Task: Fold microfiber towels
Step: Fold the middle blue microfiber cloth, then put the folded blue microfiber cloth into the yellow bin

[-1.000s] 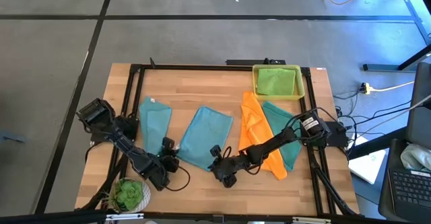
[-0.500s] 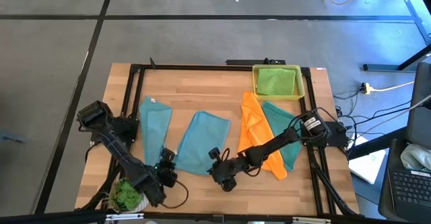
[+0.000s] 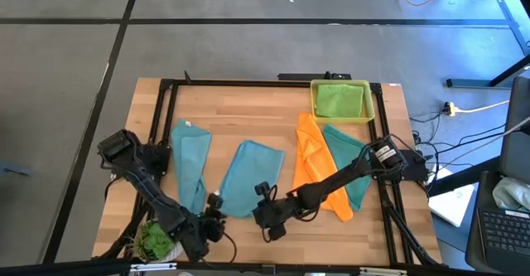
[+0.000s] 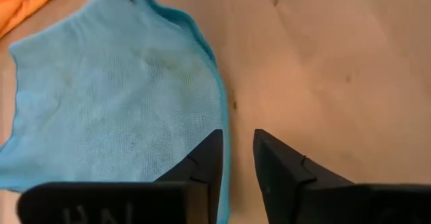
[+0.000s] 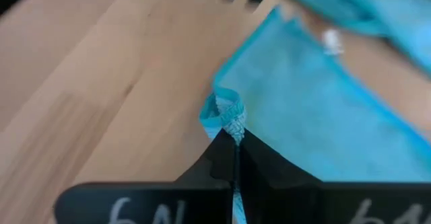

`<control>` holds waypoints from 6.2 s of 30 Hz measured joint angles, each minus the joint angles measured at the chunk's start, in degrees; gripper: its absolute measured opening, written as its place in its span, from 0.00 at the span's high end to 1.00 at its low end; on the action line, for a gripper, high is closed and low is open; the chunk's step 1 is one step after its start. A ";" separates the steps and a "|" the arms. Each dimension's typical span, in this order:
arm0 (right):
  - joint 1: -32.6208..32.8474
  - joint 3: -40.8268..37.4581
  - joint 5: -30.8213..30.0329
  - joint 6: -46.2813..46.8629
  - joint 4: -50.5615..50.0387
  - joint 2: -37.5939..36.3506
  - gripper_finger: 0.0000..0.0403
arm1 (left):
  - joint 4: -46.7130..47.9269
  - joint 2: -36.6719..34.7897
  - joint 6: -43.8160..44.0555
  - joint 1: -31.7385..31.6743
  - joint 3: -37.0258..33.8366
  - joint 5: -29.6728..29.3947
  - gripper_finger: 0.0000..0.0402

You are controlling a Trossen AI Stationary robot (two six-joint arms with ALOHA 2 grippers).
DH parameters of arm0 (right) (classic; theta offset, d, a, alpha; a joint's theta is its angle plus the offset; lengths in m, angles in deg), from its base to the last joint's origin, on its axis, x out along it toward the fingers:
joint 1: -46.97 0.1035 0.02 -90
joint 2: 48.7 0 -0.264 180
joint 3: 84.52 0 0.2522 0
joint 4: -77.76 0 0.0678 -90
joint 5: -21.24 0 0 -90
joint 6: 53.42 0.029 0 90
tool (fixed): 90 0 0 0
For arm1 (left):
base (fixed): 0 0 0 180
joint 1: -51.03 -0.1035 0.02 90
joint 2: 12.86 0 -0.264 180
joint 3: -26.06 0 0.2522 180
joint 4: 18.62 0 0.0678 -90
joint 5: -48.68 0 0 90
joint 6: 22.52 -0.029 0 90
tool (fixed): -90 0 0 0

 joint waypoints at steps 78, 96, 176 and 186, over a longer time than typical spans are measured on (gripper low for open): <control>6.10 10.13 -15.52 17.01 -39.49 -7.45 0.95 | 22.69 3.74 -5.36 -12.44 21.05 5.41 1.00; -4.73 2.14 -17.58 13.06 -44.80 -7.88 0.97 | 22.15 3.71 -20.20 -27.25 17.38 6.37 1.00; -6.26 -7.53 1.73 9.54 -10.92 -12.05 0.55 | 24.24 -5.19 -0.06 -23.59 4.73 -19.36 0.62; -5.44 -0.06 -7.52 5.84 -10.70 -0.85 0.30 | 30.24 -13.95 9.97 -15.47 4.76 -27.69 0.63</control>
